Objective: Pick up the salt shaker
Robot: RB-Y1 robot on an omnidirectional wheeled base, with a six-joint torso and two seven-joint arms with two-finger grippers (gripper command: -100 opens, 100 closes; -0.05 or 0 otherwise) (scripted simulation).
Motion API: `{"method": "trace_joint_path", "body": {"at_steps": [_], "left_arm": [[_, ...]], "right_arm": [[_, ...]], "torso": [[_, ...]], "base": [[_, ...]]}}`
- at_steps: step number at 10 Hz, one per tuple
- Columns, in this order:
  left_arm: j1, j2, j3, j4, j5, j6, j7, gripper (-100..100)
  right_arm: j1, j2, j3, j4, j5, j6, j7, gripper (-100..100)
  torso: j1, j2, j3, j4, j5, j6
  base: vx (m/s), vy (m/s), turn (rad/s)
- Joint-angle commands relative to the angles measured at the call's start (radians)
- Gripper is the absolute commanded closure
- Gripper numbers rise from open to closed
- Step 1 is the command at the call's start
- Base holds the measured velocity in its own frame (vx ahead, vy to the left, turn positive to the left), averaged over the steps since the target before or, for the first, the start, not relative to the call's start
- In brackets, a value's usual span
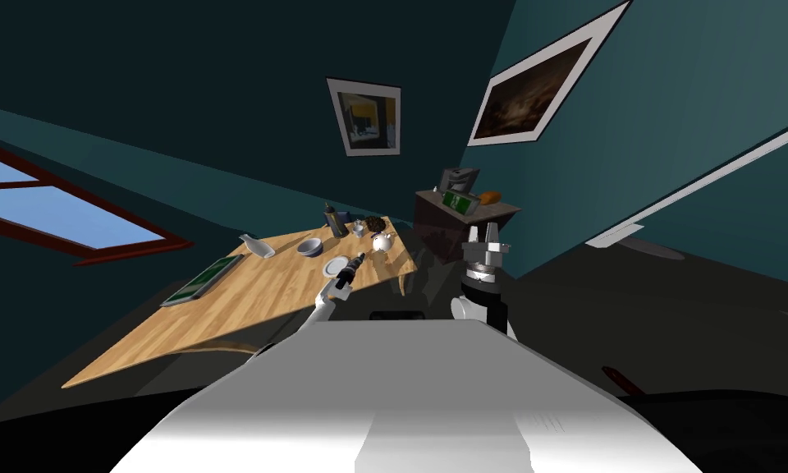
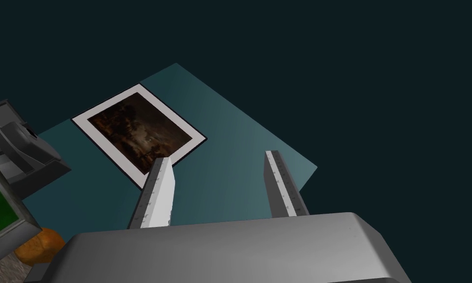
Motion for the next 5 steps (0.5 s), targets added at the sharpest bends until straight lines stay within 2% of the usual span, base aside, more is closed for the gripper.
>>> {"method": "trace_joint_path", "body": {"at_steps": [1, 2, 3, 5], "left_arm": [[-0.037, 0.011, -0.004, 0.050, -0.015, 0.022, -0.002, -100], [-0.037, 0.011, -0.004, 0.071, -0.015, 0.022, -0.002, -100], [-0.068, 0.020, -0.005, 0.102, -0.028, 0.036, -0.005, -100], [-0.068, 0.020, -0.005, 0.128, -0.028, 0.036, -0.005, -100]], "right_arm": [[0.000, 0.000, 0.000, 0.000, 0.000, 0.000, 0.000, 0], [0.000, 0.000, 0.000, 0.000, 0.000, 0.000, 0.000, 0], [0.000, 0.000, 0.000, 0.000, 0.000, 0.000, 0.000, 0], [0.000, 0.000, 0.000, 0.000, 0.000, 0.000, 0.000, 0]], "torso": [[0.000, 0.000, 0.000, 0.000, 0.000, 0.000], [-0.001, 0.000, 0.000, 0.000, 0.000, 0.000], [0.000, 0.001, 0.000, 0.000, 0.000, 0.000], [-0.001, 0.001, 0.000, 0.000, 0.000, 0.000]], "base": [[0.016, -0.048, -0.006], [0.012, -0.045, -0.007], [0.015, -0.054, -0.007], [0.010, -0.037, 0.000]]}}
